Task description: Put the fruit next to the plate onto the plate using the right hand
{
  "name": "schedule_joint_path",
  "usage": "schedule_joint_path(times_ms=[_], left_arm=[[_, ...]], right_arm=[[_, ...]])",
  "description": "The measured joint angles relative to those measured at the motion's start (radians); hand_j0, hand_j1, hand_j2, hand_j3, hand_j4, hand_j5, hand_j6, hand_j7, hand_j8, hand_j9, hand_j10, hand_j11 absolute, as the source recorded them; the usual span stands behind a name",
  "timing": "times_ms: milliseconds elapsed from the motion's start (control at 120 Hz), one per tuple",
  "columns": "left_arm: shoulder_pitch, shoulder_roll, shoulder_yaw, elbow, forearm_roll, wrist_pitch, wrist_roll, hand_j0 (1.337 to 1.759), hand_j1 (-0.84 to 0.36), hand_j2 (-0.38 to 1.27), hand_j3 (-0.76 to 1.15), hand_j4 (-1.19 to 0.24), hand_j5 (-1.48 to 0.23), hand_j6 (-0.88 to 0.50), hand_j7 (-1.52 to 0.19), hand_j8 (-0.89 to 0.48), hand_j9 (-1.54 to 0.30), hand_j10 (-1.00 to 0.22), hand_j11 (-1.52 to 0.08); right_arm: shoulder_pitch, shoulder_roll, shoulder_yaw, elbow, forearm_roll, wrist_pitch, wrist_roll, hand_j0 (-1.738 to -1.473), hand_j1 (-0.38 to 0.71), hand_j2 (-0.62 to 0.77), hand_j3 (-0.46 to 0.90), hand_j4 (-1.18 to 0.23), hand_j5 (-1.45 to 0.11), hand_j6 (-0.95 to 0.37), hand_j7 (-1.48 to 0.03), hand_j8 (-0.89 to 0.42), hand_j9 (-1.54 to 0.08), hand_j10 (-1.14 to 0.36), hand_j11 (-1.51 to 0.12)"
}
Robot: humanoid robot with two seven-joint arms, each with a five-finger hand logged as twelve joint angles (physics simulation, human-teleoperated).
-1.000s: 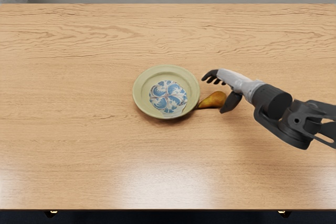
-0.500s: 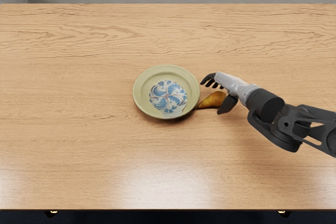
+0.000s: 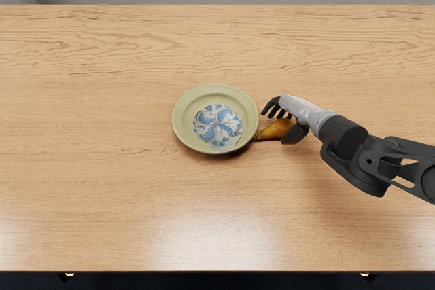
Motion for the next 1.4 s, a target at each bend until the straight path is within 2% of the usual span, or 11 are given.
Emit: schedule_joint_path(times_ms=[225,383,700,1067,1400], left_arm=[[0.0,0.0,0.0,0.0,0.0,0.0,0.0,1.658,0.32,0.0,0.0,-0.02,-0.03,-0.02,-0.03,-0.02,-0.03,-0.02,-0.03],[0.0,0.0,0.0,0.0,0.0,0.0,0.0,1.658,0.32,0.0,0.0,-0.02,-0.03,-0.02,-0.03,-0.02,-0.03,-0.02,-0.03],[0.0,0.0,0.0,0.0,0.0,0.0,0.0,1.658,0.32,0.0,0.0,-0.02,-0.03,-0.02,-0.03,-0.02,-0.03,-0.02,-0.03],[0.0,0.0,0.0,0.0,0.0,0.0,0.0,1.658,0.32,0.0,0.0,-0.02,-0.03,-0.02,-0.03,-0.02,-0.03,-0.02,-0.03],[0.0,0.0,0.0,0.0,0.0,0.0,0.0,1.658,0.32,0.0,0.0,-0.02,-0.03,-0.02,-0.03,-0.02,-0.03,-0.02,-0.03]], right_arm=[[-0.012,0.001,0.001,-0.01,-0.019,-0.006,0.001,-1.658,0.24,-0.1,0.0,-0.49,-0.62,-0.49,-0.63,-0.48,-0.63,-0.49,-0.63],[-0.019,0.002,0.001,-0.018,-0.021,-0.011,0.004,-1.657,0.31,0.0,0.0,-0.51,-0.63,-0.5,-0.64,-0.42,-0.66,-0.49,-0.66],[-0.026,0.002,0.002,-0.02,-0.03,-0.015,0.005,-1.653,0.32,0.0,0.0,-0.57,-0.65,-0.47,-0.69,-0.39,-0.7,-0.49,-0.71],[-0.026,0.0,0.001,-0.02,-0.022,-0.011,0.002,-1.651,0.29,0.14,0.0,-0.64,-0.8,-0.51,-0.83,-0.42,-0.82,-0.52,-0.83],[-0.015,-0.046,0.015,-0.015,-0.004,0.005,-0.001,-1.656,0.28,0.25,0.0,-0.66,-0.87,-0.54,-0.87,-0.46,-0.89,-0.57,-0.9]])
